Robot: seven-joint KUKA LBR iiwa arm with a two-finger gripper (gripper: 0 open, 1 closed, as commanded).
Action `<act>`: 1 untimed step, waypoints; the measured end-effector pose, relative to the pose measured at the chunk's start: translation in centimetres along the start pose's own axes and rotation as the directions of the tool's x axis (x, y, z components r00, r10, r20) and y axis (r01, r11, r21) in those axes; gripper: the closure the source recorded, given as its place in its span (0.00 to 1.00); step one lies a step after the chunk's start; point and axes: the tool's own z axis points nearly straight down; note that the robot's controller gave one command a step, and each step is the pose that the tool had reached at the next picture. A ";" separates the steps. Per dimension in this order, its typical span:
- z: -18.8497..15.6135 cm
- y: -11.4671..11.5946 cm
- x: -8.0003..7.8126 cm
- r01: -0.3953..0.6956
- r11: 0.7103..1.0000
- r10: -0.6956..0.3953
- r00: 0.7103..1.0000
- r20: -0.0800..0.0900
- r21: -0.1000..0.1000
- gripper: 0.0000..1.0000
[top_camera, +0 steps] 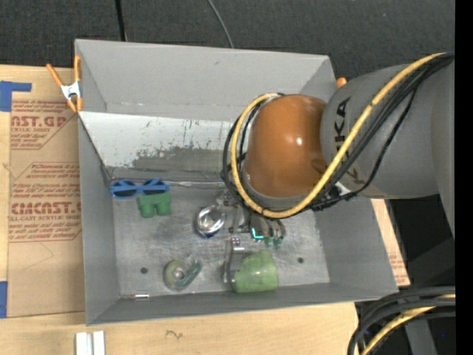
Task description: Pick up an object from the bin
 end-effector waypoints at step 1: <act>10.3 2.0 0.9 0.045 0.999 -0.045 0.999 0.014 -0.002 0.00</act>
Offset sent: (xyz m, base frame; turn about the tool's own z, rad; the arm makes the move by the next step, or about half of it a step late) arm -0.0112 0.0187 -0.1002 -0.0440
